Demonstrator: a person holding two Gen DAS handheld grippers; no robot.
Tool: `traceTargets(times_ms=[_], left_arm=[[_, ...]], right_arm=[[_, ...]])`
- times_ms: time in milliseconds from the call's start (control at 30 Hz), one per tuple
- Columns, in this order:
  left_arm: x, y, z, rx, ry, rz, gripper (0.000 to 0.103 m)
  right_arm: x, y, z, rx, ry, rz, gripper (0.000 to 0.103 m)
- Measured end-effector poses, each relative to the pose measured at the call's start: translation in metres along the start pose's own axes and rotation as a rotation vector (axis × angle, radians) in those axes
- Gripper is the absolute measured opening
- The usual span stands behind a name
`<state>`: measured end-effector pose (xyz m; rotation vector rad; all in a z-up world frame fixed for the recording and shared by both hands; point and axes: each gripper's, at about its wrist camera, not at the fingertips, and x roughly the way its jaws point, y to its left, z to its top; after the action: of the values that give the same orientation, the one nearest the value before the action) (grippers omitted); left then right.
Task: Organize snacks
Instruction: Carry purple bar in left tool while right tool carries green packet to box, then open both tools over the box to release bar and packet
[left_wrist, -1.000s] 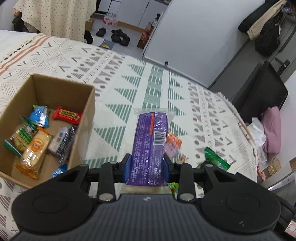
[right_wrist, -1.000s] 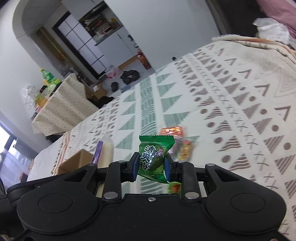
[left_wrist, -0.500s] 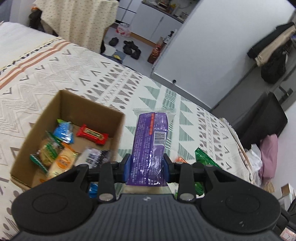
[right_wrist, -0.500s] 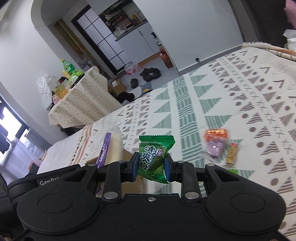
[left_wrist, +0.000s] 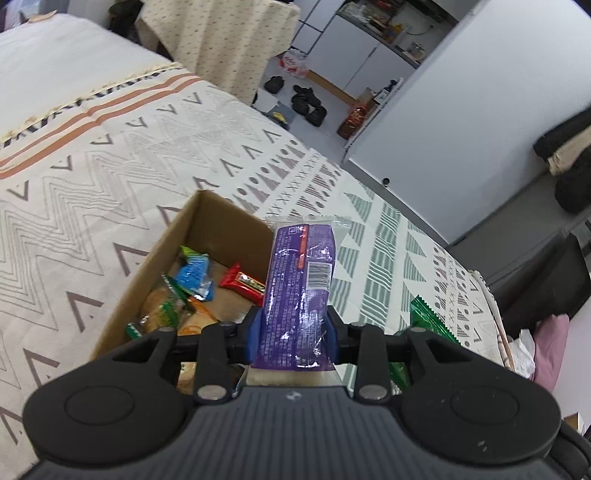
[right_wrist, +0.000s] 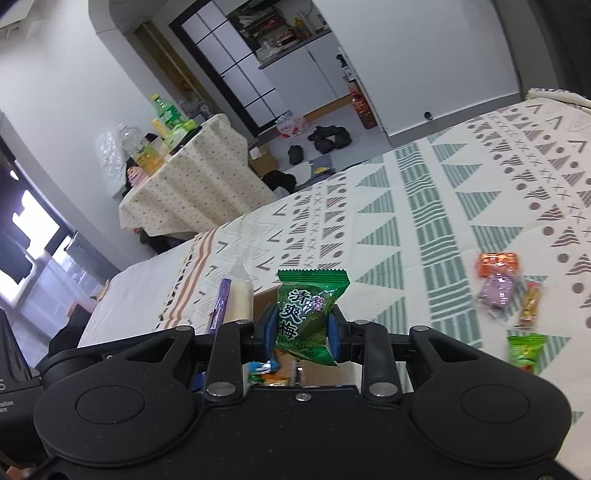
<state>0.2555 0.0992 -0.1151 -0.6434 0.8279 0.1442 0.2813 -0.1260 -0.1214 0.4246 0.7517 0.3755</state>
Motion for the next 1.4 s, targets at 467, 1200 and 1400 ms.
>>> traceTargets(times_ms=[467, 1200, 1400], left_arm=[[0.003, 0.028, 0.010, -0.102, -0.023, 0.059, 0.053], [0.018, 0.014, 0.003, -0.024, 0.013, 0.141, 0.089], [0.021, -0.008, -0.010, 0.041, 0.034, 0.124, 0.090]], right_arm=[[0.026, 0.025, -0.005, -0.021, 0.029, 0.019, 0.028], [0.015, -0.015, -0.006, 0.023, 0.029, -0.062, 0.054], [-0.008, -0.044, -0.004, 0.034, 0.013, -0.119, 0.059]])
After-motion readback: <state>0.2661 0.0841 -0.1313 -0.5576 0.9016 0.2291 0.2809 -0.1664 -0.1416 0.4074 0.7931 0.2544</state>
